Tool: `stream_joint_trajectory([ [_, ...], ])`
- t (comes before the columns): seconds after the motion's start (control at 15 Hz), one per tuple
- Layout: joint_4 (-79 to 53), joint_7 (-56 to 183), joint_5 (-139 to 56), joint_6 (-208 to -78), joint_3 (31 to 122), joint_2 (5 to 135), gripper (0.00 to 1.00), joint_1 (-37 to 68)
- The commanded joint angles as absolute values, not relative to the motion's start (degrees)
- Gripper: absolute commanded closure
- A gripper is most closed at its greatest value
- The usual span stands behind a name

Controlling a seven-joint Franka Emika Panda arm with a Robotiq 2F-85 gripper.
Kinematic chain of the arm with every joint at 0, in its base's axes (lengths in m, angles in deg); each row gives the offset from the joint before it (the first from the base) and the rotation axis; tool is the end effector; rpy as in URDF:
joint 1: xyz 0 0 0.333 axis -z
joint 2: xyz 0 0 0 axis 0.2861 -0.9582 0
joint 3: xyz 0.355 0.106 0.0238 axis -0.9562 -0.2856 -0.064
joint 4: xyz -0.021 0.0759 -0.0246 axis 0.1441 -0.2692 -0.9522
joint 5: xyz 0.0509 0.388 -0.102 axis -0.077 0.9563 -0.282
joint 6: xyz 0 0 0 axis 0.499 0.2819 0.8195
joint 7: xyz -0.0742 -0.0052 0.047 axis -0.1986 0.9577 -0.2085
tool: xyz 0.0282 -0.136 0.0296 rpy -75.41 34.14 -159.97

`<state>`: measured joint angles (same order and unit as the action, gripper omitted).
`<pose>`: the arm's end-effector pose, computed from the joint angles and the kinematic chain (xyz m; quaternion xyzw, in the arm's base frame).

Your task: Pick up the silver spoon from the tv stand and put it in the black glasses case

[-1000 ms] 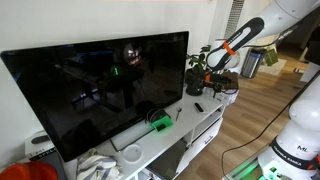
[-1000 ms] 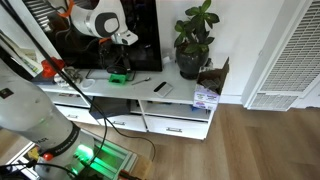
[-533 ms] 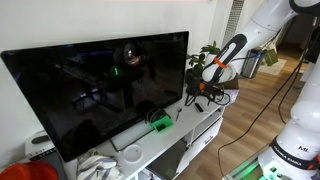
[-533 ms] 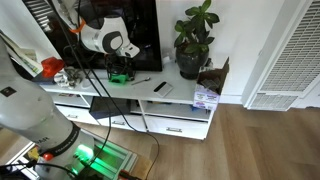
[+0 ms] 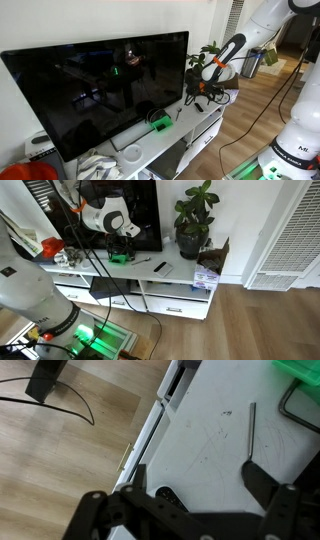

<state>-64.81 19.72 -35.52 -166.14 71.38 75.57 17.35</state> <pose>0.4867 0.0030 0.2205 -0.9041 0.4265 -0.0179 0.0210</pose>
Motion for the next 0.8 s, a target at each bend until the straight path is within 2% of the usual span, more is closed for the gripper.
stream_joint_trajectory([
  [0.0, -59.6, 23.1, -32.9, -159.7, 72.4, 71.5, 0.00, 16.2],
  [0.13, -56.6, 22.2, -33.3, -157.0, 73.0, 68.6, 0.00, 15.5],
  [0.73, -46.4, 26.4, -31.1, -169.0, 73.1, 51.7, 0.00, 14.1],
])
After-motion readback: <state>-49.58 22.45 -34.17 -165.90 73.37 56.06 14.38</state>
